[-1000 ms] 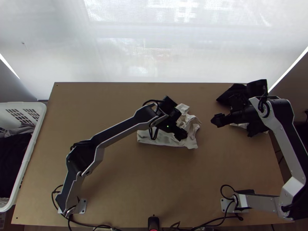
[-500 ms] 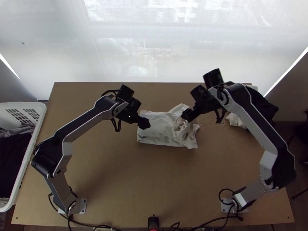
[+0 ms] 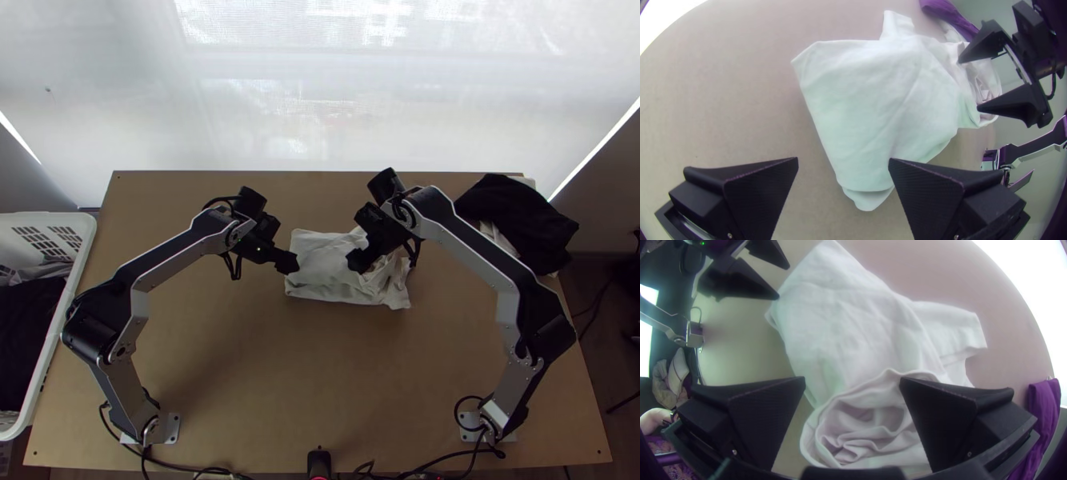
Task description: Fold the t-shirt
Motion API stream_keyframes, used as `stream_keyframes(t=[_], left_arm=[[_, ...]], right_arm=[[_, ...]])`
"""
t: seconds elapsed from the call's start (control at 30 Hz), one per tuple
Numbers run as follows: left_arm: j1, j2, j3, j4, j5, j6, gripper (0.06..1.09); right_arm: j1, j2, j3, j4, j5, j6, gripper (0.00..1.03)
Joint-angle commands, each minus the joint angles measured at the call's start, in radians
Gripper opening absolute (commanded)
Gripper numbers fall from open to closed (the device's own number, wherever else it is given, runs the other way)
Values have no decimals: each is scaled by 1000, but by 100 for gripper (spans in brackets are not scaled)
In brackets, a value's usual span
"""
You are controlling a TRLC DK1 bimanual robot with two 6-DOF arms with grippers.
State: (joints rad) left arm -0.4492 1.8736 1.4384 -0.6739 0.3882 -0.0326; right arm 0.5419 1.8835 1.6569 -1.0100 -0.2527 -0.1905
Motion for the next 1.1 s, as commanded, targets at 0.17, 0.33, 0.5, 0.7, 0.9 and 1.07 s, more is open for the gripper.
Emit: stream_keyframes(t=[0.17, 0.33, 0.5, 0.7, 0.9, 1.07], left_arm=[[6, 9, 11, 2, -2, 8, 104], [-2, 10, 48, -7, -2, 7, 104], [-8, 21, 113, -26, -2, 5, 104], [-16, 61, 215, -62, -2, 5, 104], [-45, 116, 274, -76, -2, -1, 104], [-71, 144, 290, -82, -9, -9, 104]], right_arm=[[-97, -216, -304, 44, -2, 20, 99], [-154, -305, -364, 39, 0, 17, 99], [-178, -362, -370, 31, 0, 14, 99], [-168, -374, -249, 11, -2, 22, 99], [-69, -228, 6, -41, -2, 39, 99], [33, -87, 96, -42, 0, 42, 99]])
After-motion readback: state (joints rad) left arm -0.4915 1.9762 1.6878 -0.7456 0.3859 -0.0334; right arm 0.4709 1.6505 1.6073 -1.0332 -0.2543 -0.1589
